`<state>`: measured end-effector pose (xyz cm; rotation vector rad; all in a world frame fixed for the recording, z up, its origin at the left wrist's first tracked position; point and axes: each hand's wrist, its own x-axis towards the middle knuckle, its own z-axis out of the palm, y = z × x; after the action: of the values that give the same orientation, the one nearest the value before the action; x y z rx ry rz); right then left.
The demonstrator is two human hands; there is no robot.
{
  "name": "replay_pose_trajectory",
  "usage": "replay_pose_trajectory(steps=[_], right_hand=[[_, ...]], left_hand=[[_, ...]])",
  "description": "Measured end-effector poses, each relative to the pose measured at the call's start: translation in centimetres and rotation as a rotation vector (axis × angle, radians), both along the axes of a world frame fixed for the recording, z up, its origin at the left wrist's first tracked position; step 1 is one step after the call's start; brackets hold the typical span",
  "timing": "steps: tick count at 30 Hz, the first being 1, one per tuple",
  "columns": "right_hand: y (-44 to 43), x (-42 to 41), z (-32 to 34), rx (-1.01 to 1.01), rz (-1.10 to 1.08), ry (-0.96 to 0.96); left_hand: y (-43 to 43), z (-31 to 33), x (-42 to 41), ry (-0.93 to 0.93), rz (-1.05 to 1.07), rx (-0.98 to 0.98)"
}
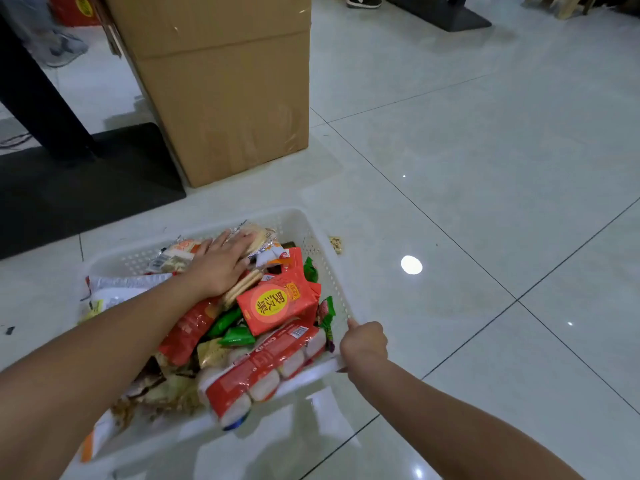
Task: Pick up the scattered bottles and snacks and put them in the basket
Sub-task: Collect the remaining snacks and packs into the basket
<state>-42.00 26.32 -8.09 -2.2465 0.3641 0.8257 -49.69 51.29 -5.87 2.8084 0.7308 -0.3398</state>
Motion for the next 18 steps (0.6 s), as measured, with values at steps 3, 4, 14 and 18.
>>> replay_pose_trajectory(steps=[3, 4, 14, 18], right_hand=[[2.8, -0.4, -0.2, 0.076, -0.024, 0.064], [3.6, -0.4, -0.1, 0.100, -0.018, 0.088], [7.1, 2.9, 0.2, 0.157, 0.398, -0.059], [8.0, 4.5, -0.5, 0.026, 0.581, -0.236]], left_hand=[[1.6, 1.0, 0.6, -0.006, 0.083, -0.010], [2.1, 1.3, 0.8, -0.013, 0.113, -0.014], [2.7, 0.2, 2.4, -0.225, 0.396, -0.090], [3.3, -0.5, 2.9, -0.280, 0.451, -0.073]])
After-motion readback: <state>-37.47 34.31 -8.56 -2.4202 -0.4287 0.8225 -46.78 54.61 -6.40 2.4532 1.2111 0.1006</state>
